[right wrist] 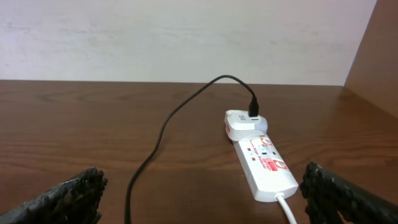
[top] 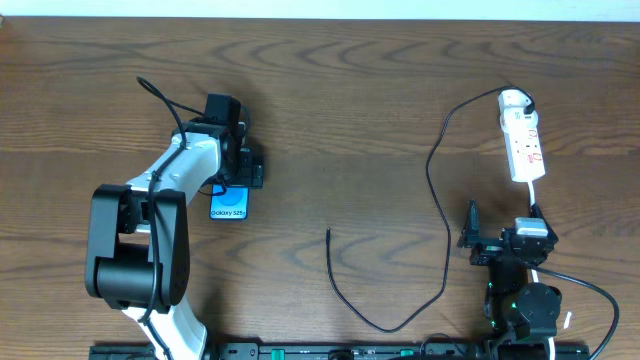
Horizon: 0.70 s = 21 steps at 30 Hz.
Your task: Plug charger to phone and switch on socket
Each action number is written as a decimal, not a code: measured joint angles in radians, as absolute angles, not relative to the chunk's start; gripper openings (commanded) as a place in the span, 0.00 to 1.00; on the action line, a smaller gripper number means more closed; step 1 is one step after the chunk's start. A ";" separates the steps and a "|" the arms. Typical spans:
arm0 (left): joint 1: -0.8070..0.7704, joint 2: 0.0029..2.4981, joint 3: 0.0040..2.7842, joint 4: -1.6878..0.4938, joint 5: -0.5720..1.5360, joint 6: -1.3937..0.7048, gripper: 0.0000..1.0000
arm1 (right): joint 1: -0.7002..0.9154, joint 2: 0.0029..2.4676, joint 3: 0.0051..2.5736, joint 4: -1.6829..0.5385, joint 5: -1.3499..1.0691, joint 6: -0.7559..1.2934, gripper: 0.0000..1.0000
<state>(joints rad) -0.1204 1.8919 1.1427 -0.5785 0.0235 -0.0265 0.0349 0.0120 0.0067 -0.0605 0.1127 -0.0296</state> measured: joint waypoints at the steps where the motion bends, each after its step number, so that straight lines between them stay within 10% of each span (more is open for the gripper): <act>1: -0.120 1.892 1.143 -0.579 0.024 -0.026 0.95 | 0.035 0.012 0.007 -0.060 0.113 -0.030 0.99; 21: -0.120 1.890 1.143 -0.614 0.028 -0.027 0.95 | 0.035 0.012 0.007 -0.060 0.113 -0.030 0.99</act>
<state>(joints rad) -0.1204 1.8904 1.1427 -0.6136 0.0280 -0.0269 0.0349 0.0120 0.0067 -0.0605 0.1127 -0.0296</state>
